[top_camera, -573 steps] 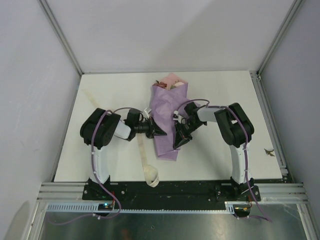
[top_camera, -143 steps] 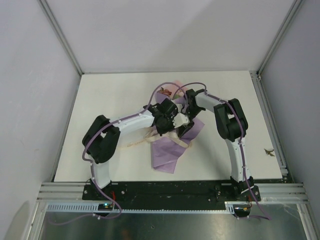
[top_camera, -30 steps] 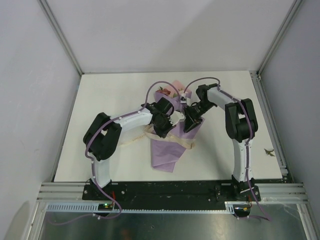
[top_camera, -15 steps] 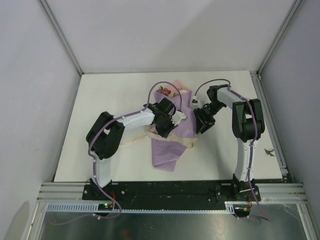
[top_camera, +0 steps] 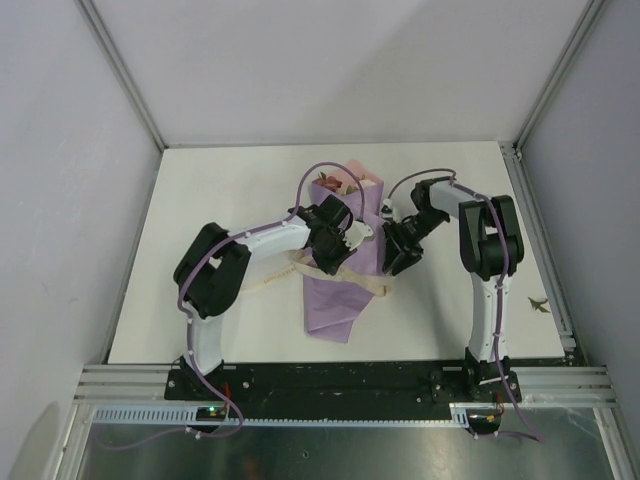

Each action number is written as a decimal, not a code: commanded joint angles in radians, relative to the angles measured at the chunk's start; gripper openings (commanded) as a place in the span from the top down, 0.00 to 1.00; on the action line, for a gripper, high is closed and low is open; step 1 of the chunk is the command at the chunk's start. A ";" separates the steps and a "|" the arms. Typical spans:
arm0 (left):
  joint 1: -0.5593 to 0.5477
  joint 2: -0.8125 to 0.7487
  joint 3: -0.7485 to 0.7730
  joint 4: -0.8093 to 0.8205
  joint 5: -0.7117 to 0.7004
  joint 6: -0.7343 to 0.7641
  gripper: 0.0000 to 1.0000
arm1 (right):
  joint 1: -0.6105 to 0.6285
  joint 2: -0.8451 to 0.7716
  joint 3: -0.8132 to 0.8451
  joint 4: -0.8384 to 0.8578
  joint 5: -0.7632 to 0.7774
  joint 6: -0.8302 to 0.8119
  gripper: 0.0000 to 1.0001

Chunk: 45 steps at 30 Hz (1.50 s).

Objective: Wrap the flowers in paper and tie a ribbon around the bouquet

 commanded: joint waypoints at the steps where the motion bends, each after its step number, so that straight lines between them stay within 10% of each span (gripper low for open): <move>1: -0.009 0.011 0.037 0.023 0.007 -0.016 1.00 | 0.023 0.002 -0.032 -0.010 -0.071 0.004 0.47; 8: -0.010 0.012 0.038 0.022 0.009 -0.018 1.00 | 0.034 -0.019 -0.070 0.051 -0.033 0.021 0.52; 14: -0.011 0.016 0.040 0.023 0.007 -0.018 1.00 | 0.027 -0.039 -0.070 0.054 -0.018 0.023 0.80; 25: -0.011 0.016 0.040 0.023 0.010 -0.006 1.00 | 0.022 -0.060 -0.043 0.047 -0.009 0.038 0.74; 34: -0.009 0.007 0.037 0.023 0.011 0.002 1.00 | 0.008 -0.081 -0.023 0.029 -0.019 0.036 1.00; 45: 0.025 -0.165 -0.023 0.022 0.084 0.049 0.57 | -0.114 -0.170 0.000 0.065 -0.021 0.066 1.00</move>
